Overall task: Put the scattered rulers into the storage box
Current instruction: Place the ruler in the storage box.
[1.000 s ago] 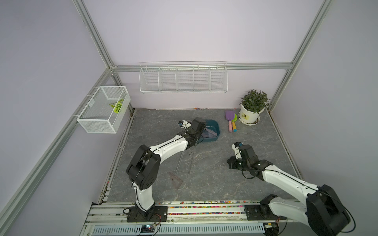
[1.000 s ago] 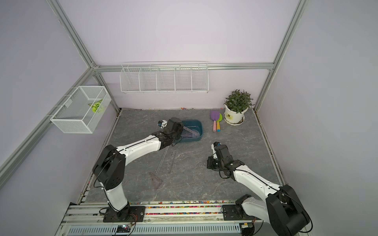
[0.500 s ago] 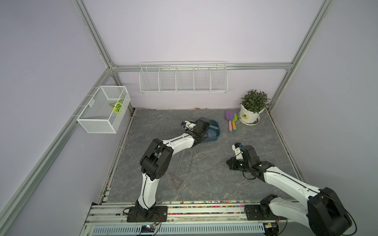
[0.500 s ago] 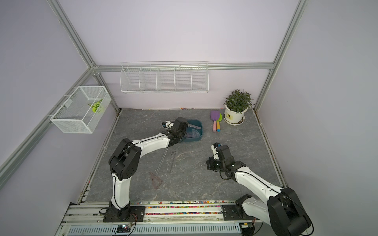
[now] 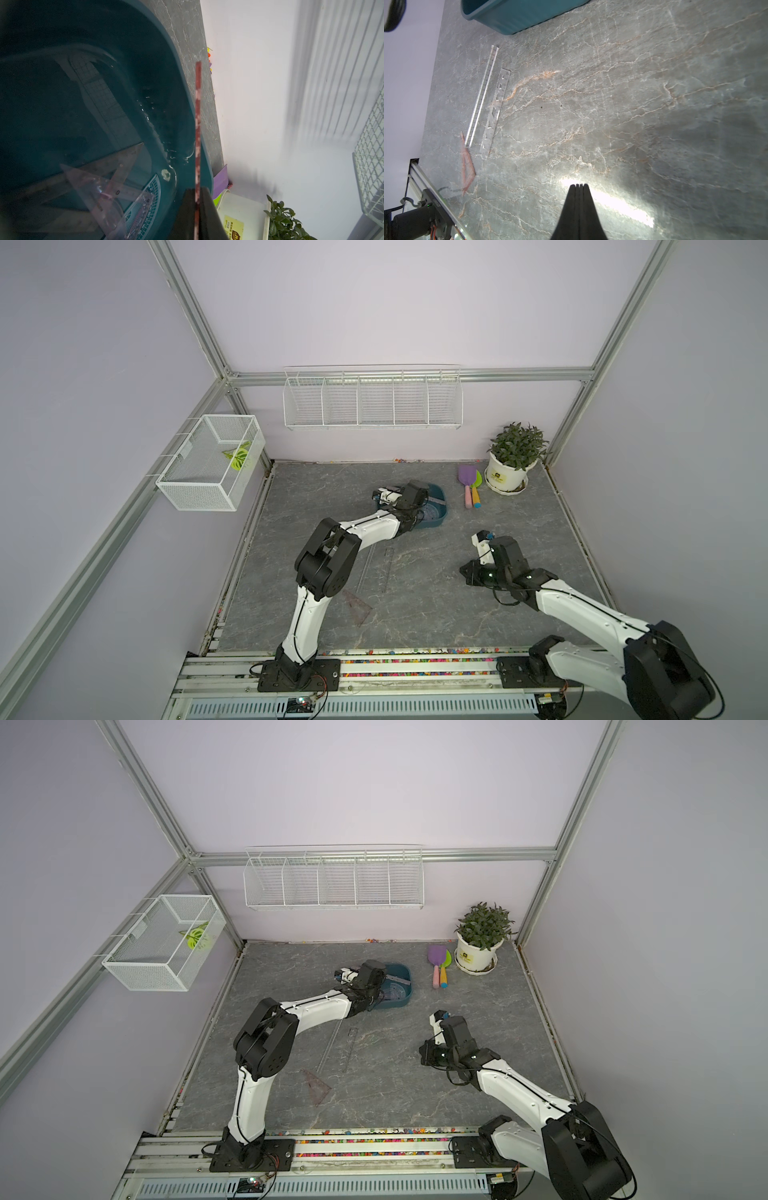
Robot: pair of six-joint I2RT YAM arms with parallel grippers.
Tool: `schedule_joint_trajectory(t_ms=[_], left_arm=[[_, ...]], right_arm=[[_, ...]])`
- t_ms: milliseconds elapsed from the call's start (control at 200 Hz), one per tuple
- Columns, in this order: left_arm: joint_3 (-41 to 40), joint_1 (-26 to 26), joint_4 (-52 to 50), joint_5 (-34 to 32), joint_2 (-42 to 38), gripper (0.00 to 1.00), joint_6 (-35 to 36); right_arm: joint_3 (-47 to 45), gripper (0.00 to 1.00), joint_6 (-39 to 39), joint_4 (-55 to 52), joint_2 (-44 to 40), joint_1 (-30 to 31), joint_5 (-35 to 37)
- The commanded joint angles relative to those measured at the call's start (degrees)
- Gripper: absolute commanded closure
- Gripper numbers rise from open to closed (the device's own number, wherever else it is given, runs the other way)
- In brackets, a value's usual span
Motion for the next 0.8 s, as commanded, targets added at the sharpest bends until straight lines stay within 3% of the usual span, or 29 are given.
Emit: schedule_joint_trajectory(t_ms=[0,450,680,795], left_arm=[[1.27,-0.06,-1.68,-0.50,1.11,0.90,-1.09],[0.74,0.29,-5.50,-1.08,0.93,0.88,-4.46],[0.52,0.34,-6.62,-1.44,0.90,0.81,-5.93],[-0.14,0.31,-6.07,-1.98,0.49,0.71,-5.87]], right_arm=[[-0.90,0.98,0.51,1.58,0.18,-0.42,-0.87],[-1.05,0.98,0.64,2.37,0.97,-0.48,-1.25],[-0.98,0.98,0.65,2.37,1.42,-0.52,-1.19],[-0.81,0.98,0.58,2.37,1.61,-0.53,-1.10]])
